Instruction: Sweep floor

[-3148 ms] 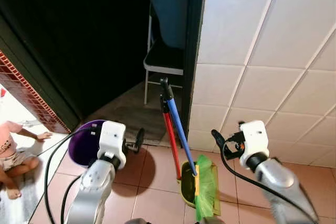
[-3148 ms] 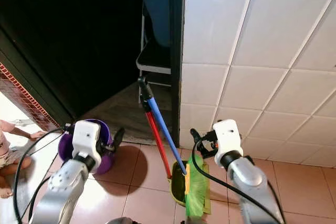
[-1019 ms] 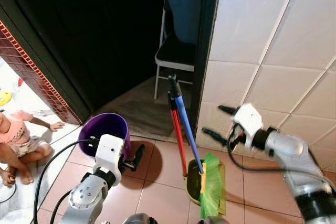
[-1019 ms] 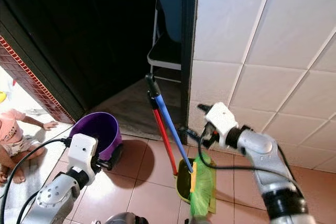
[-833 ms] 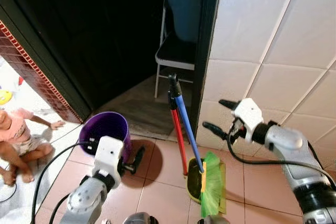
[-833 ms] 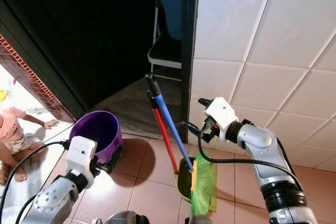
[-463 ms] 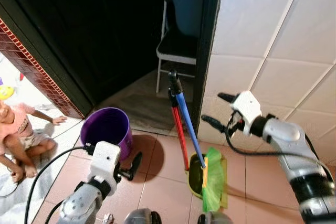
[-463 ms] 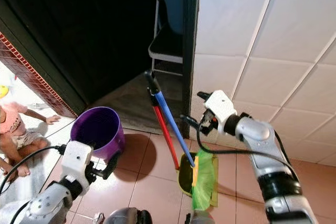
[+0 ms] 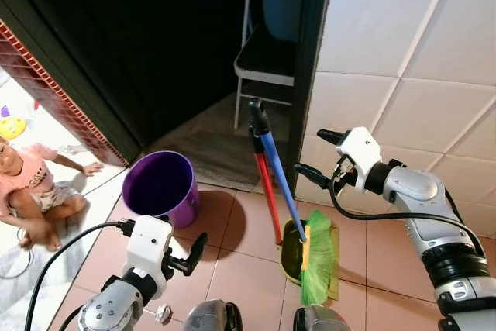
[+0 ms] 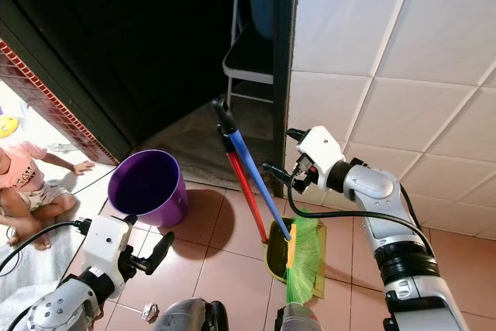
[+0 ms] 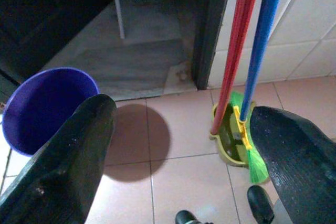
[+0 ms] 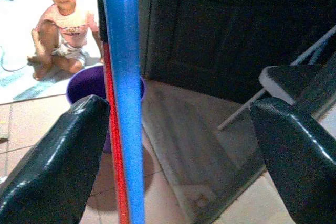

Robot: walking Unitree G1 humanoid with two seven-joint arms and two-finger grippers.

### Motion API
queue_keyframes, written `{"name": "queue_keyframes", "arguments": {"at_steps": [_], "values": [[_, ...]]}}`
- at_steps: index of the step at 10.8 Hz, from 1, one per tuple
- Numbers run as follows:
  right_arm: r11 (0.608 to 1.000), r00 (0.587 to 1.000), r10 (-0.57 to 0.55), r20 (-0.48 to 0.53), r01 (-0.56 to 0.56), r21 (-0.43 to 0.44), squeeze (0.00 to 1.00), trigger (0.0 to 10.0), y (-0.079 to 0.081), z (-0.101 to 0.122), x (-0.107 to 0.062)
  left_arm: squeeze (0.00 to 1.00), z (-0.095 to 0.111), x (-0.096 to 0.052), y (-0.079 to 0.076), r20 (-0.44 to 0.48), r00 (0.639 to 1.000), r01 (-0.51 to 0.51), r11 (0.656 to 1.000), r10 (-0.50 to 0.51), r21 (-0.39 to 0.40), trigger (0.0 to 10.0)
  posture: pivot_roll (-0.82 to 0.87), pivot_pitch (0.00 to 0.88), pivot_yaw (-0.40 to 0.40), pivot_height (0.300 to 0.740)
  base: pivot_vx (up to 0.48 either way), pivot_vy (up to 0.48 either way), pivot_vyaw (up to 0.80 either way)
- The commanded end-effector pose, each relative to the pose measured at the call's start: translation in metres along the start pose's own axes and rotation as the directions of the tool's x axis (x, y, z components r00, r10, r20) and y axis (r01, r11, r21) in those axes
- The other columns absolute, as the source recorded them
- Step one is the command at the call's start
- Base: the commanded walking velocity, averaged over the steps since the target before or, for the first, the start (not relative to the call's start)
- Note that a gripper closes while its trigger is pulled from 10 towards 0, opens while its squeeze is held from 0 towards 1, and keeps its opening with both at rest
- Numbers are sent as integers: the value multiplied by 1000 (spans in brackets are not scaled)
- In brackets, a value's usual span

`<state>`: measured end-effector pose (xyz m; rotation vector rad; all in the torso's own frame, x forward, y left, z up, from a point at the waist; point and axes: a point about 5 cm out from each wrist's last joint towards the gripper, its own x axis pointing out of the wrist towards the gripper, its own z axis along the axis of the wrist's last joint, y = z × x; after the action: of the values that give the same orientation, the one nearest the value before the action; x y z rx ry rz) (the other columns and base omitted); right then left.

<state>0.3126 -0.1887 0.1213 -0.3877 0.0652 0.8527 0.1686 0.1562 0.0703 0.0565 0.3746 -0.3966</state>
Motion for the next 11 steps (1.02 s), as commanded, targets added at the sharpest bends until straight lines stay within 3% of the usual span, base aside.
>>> {"name": "queue_keyframes", "arguments": {"at_steps": [1, 3, 4, 5, 6, 7, 8, 11], "values": [[999, 999, 49, 14, -49, -3, 0, 10000, 4, 3, 5, 0, 0, -5, 4, -17, 1000, -12, 1000, 12, 8, 10000, 56, 144, 128, 740, 0, 0, 0], [996, 996, 89, 18, -89, 23, 0, 10000, 6, 3, 4, 0, 0, -5, 3, -21, 1000, -6, 1000, 6, 7, 10000, 54, 144, 129, 740, 0, 0, 0], [994, 994, 104, 20, -105, 33, 439, 10000, 9, 4, 5, 0, -1, -4, 2, -22, 1000, -3, 1000, 3, 7, 10000, 52, 140, 128, 740, 0, 0, 0], [994, 994, 105, 19, -105, 31, 1000, 10000, 8, 3, 5, 0, -1, -4, 2, -22, 1000, -2, 1000, 2, 6, 10000, 51, 137, 127, 740, 0, 0, 0], [996, 996, 92, 16, -92, 8, 1000, 10000, 8, 3, 6, 0, -1, -3, 2, -22, 1000, -2, 1000, 2, 5, 10000, 51, 130, 126, 740, 0, 0, 0], [996, 996, 93, 15, -93, 3, 278, 10000, 8, 3, 7, 0, -1, -3, 2, -23, 1000, -2, 1000, 2, 5, 10000, 52, 130, 128, 740, 0, 0, 0], [995, 995, 96, 16, -96, 1, 0, 10000, 8, 4, 9, 0, -1, -4, 2, -24, 1000, 0, 1000, 0, 6, 10000, 55, 131, 131, 740, 0, 0, 0], [994, 994, 106, 23, -106, -3, 0, 10000, 8, 5, 17, 0, -1, -8, 3, -34, 999, 1, 1000, -1, 9, 10000, 68, 139, 136, 740, 0, 0, 0]]}}
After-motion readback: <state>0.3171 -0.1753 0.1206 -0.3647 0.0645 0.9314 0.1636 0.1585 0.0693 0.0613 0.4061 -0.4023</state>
